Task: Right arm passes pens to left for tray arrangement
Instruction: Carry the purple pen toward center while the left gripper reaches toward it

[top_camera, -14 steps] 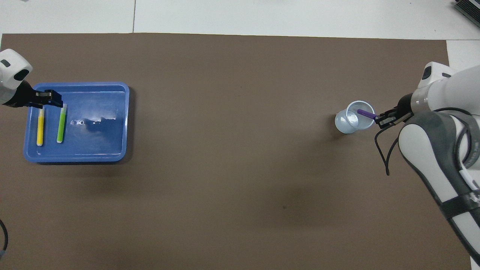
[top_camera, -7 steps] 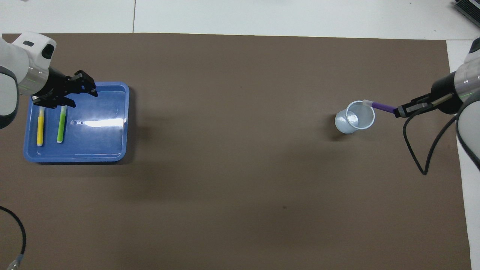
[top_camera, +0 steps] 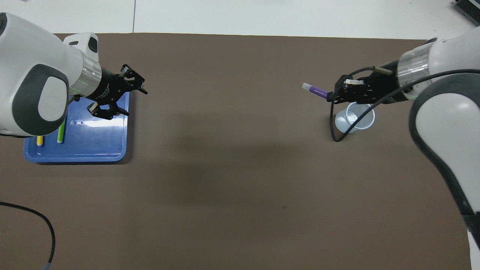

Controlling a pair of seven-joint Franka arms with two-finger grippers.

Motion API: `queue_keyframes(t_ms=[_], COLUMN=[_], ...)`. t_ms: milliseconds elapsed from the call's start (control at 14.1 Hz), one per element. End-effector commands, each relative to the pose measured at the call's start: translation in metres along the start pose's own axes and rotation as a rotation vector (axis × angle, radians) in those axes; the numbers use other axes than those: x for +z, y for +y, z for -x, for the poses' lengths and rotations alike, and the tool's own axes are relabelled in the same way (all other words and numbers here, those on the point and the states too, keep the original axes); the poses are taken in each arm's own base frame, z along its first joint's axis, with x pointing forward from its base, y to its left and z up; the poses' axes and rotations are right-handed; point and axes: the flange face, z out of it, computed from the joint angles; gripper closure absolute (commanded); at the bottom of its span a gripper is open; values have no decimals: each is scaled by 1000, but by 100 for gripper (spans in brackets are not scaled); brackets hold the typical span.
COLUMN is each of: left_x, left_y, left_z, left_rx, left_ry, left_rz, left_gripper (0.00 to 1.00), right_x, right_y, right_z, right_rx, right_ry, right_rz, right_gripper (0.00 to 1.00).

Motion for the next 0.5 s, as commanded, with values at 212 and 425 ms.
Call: queue_keyframes(t_ms=[212,425], left_x=[2,10], left_y=[53,79], left_z=[85,125], left_rx=[-221,-340], left_ry=[-104,-125], left_rz=[154,223], left_gripper=[12,10], right_x=[59,74], right_y=[-58,-81], right_z=[3,13], right_rx=[325,391], right_ry=[29,23], right_rz=[-201,-234], right_gripper=[87,87])
